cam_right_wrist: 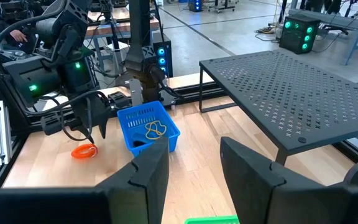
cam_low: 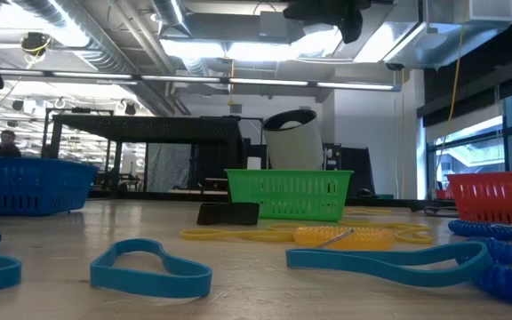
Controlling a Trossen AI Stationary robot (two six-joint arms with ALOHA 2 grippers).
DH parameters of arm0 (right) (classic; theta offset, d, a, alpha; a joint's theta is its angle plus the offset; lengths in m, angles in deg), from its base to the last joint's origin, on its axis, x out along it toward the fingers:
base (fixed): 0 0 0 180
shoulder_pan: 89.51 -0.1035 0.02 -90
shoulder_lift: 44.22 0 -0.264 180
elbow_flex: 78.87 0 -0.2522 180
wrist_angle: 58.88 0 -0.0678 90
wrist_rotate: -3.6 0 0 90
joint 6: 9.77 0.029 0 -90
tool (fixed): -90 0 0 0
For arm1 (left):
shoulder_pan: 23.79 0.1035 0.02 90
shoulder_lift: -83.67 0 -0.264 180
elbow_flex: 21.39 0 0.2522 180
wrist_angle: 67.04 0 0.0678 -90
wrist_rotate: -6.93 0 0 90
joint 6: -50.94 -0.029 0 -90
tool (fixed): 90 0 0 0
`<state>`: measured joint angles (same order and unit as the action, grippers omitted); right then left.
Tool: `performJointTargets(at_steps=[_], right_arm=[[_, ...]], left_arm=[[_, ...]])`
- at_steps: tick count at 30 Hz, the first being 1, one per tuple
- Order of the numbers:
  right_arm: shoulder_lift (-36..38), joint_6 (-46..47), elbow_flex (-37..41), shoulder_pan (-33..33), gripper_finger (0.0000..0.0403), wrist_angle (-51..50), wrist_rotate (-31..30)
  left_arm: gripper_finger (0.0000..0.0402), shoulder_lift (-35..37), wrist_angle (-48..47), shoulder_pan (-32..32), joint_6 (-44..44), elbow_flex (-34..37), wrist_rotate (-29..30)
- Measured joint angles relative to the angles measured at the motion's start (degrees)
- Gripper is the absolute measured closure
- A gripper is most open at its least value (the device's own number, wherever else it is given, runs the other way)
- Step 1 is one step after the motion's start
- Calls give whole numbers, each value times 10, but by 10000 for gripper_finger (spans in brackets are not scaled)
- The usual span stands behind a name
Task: Pick & Place Office Desk Supplies
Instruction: Put the red spring keychain into the green bin
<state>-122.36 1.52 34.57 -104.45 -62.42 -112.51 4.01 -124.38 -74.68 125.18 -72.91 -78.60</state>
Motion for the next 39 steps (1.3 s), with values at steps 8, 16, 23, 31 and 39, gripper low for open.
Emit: performJointTargets(at_steps=[8,16,23,31,39], right_arm=[[0,0,0,0,256,0,0],[0,0,0,0,256,0,0],[0,0,0,0,256,0,0],[0,0,0,0,256,0,0],[0,0,0,0,257,0,0]], left_arm=[[288,0,3,0,2,0,-11],[288,0,3,0,6,-19,-9],[288,-14,7,-10,47,-19,47],[288,-18,23,-19,51,-19,44],[288,-17,84,-35,80,25,37]])
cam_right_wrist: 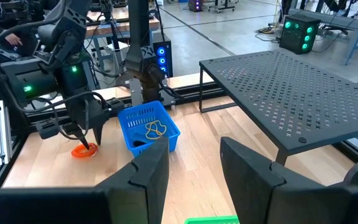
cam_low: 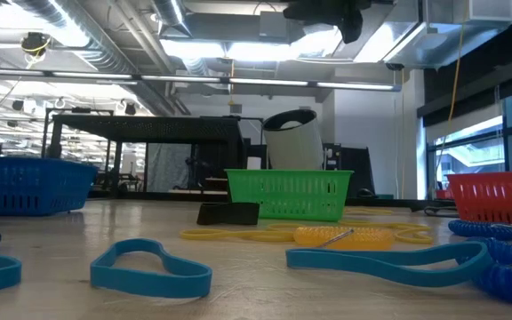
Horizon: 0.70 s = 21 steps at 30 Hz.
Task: Pick & Place Office Desk Supplies
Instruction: Put the red spring keychain into the green bin
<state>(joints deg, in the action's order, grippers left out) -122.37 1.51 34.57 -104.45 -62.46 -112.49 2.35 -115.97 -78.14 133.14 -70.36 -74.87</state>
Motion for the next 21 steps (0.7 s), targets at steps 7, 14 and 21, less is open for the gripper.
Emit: performJointTargets(at_steps=[7,14,21], right_arm=[[0,0,0,0,257,0,0],[0,0,0,0,257,0,0],[0,0,0,0,257,0,0]], left_arm=[[306,0,7,0,-35,13,8],[388,0,10,-1,-98,12,32],[392,-3,33,2,-223,-42,152]])
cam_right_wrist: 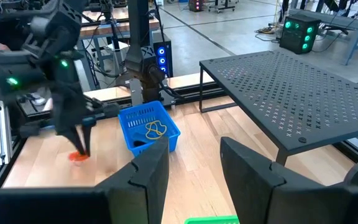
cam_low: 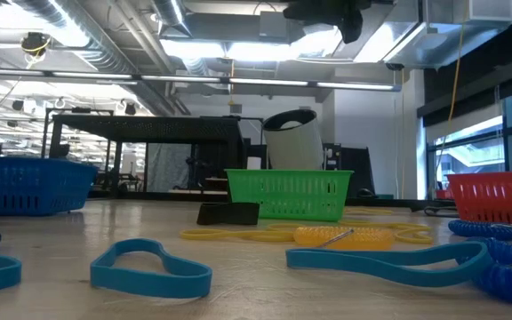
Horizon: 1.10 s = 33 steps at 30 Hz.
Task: Pick & Place Office Desk Supplies
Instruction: Put the red spring keychain into the green bin
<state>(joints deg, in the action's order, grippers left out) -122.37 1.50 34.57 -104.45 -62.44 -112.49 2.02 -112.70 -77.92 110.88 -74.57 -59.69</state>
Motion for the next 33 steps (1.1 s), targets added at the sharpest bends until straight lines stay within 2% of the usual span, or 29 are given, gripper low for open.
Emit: performJointTargets(at_steps=[3,7,11,14,19,25,28,33], right_arm=[[0,0,0,0,257,0,0],[0,1,0,0,257,0,2],[0,1,0,0,257,0,2],[0,-1,0,-2,257,0,21],[-17,-55,0,-3,257,14,149],[-65,-159,0,-3,256,72,262],[-78,-186,0,-3,256,85,281],[-81,-188,0,-3,256,88,279]], left_arm=[[395,-1,20,-2,-104,-22,121],[391,0,85,5,-263,-44,311],[390,0,188,37,-378,-48,447],[390,0,253,82,-425,-48,452],[389,-2,361,166,-476,-48,421],[389,-27,537,211,-652,-48,385],[389,-47,620,213,-738,-48,382],[389,-78,737,213,-864,-48,369]])
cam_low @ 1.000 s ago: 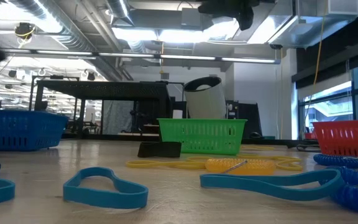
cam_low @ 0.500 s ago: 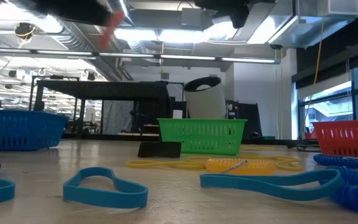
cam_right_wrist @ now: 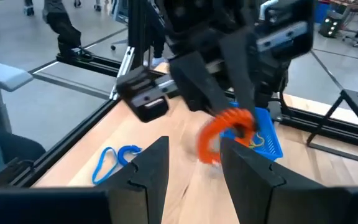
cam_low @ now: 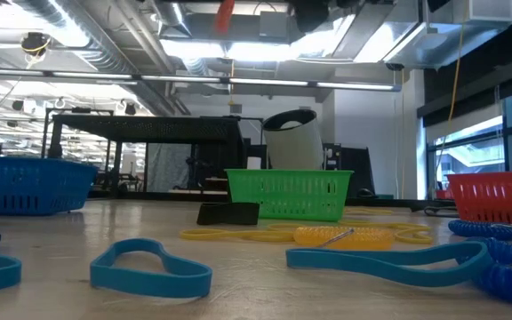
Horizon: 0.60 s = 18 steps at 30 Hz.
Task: Pick & Place Office Desk Supplies
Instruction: Put the red spring keychain into the green bin
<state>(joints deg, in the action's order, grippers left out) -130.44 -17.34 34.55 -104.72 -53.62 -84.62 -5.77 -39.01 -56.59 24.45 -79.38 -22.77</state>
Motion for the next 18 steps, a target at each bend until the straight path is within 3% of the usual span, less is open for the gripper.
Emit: performJointTargets(at_steps=[5,9,12,18], right_arm=[[0,9,0,0,256,3,-42],[0,10,0,0,256,3,-42],[0,10,0,0,256,5,-18],[0,11,0,0,256,29,-9]], left_arm=[[389,-17,84,0,-99,0,-48],[389,-19,117,2,-156,0,-50],[389,-19,133,13,-173,0,-62],[389,-19,139,47,-181,0,-139]])
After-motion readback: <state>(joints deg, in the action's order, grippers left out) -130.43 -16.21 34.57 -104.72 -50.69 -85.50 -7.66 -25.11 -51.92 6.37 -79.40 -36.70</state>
